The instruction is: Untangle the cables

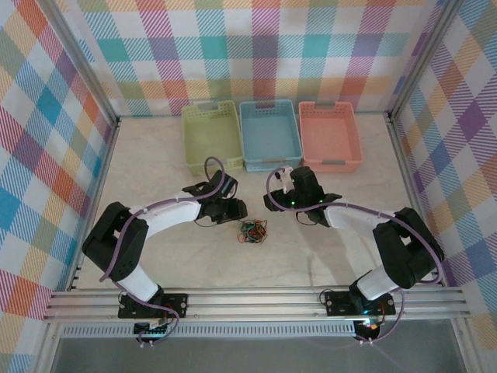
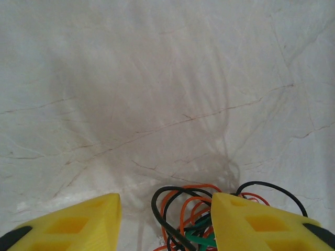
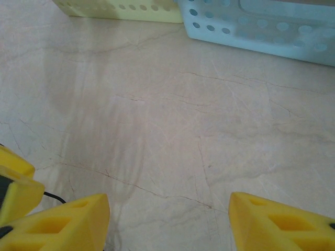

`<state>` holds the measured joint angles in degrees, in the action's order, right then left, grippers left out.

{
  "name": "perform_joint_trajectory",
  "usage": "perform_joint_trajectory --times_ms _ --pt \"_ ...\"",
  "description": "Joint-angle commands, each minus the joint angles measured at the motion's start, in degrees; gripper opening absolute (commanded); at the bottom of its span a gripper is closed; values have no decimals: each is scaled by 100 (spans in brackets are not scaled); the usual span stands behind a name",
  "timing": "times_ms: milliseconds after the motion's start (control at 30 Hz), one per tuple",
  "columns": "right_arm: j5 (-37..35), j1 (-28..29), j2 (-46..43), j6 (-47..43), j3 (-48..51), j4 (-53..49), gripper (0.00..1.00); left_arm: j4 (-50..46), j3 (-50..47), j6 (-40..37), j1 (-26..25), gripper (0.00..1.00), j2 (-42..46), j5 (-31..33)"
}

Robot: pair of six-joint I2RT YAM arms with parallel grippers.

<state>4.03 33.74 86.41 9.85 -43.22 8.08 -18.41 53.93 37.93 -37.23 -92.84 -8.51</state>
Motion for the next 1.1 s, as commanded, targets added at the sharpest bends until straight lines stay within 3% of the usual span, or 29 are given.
perform_joint_trajectory --times_ms 0,200,433,633,800,1067 --pt "-39 -7 24 41 -72 46 62 -92 222 -71 -107 43 -169 -92" --pt "-26 -7 56 41 -99 22 62 -101 275 -79 -170 30 -234 -80" --pt "-33 -9 55 41 -100 15 62 -134 261 -112 -179 1 -125 -14" --pt "37 -7 -198 24 65 240 62 130 139 -174 -179 0 67 -40" --pt "730 41 -668 -195 588 1160 61 693 -92 -208 -177 0 327 -203" --pt "1346 552 -467 -885 382 1086 61 1119 -450 -352 -179 0 1001 -151"
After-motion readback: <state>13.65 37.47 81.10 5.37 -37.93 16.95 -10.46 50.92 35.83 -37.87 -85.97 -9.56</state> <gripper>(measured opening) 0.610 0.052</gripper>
